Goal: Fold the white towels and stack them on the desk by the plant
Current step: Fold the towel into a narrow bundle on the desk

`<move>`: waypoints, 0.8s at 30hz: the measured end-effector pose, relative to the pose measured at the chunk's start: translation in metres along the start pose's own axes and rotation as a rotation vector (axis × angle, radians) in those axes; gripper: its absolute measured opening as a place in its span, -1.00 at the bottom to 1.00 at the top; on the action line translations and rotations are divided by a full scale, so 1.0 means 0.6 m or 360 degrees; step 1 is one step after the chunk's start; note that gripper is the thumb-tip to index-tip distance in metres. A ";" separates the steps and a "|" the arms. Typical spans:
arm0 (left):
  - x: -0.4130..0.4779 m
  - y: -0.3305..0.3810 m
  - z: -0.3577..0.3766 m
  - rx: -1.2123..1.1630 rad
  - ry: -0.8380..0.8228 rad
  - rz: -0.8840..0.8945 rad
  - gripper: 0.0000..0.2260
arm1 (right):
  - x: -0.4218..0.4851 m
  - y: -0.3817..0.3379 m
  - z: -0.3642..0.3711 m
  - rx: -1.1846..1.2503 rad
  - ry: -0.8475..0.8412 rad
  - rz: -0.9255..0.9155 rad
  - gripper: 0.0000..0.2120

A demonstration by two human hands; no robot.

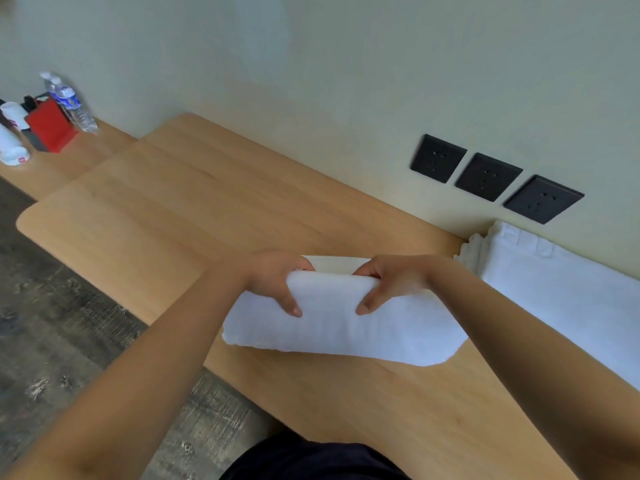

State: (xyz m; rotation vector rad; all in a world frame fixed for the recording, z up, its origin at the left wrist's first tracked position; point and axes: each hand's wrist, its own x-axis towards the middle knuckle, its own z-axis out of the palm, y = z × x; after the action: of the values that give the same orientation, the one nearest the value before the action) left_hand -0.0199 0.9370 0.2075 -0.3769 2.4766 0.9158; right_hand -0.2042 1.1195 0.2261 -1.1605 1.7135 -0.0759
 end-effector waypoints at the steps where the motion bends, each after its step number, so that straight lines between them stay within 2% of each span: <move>1: 0.013 -0.005 -0.010 -0.0043 -0.0005 0.0004 -0.43 | 0.006 0.007 -0.008 0.0007 0.0072 -0.0009 -0.61; 5: 0.062 -0.021 -0.048 -0.0137 -0.0026 0.0016 -0.47 | 0.025 0.033 -0.026 0.0094 0.0457 -0.0078 -0.68; 8: 0.097 -0.037 -0.060 -0.0134 -0.0057 -0.0012 -0.50 | 0.044 0.054 -0.021 -0.0012 0.0889 0.0025 -0.61; 10: 0.121 -0.049 -0.053 0.0016 0.0020 -0.0057 -0.45 | 0.062 0.068 0.001 -0.0138 0.1271 0.0070 -0.59; 12: 0.146 -0.062 -0.032 0.0286 0.0187 -0.0116 -0.37 | 0.079 0.078 0.035 -0.0027 0.1654 -0.0005 -0.60; 13: 0.156 -0.067 -0.020 0.0428 0.0275 -0.0142 -0.39 | 0.087 0.081 0.053 0.0060 0.1755 0.0006 -0.59; 15: 0.169 -0.077 0.003 0.0594 0.0454 -0.0210 -0.43 | 0.106 0.085 0.087 0.0063 0.1727 0.0110 -0.54; 17: 0.171 -0.081 0.026 0.0595 0.0691 -0.0211 -0.39 | 0.121 0.085 0.113 -0.0171 0.1537 0.0217 -0.51; 19: 0.173 -0.088 0.051 0.0562 0.0952 -0.0149 -0.47 | 0.133 0.089 0.117 -0.0326 0.1426 0.0269 -0.48; 22: 0.176 -0.084 0.067 0.0509 0.1055 -0.0159 -0.55 | 0.145 0.093 0.104 -0.0418 0.1330 0.0303 -0.44; 24: 0.173 -0.070 0.076 0.0454 0.1052 -0.0023 -0.58 | 0.151 0.092 0.100 -0.0472 0.1298 0.0301 -0.42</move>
State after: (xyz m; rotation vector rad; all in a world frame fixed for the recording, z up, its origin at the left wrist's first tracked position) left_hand -0.0761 0.9267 0.1013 -0.6819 3.1370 0.4557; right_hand -0.1962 1.1107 0.1051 -1.2636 2.6174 -0.2050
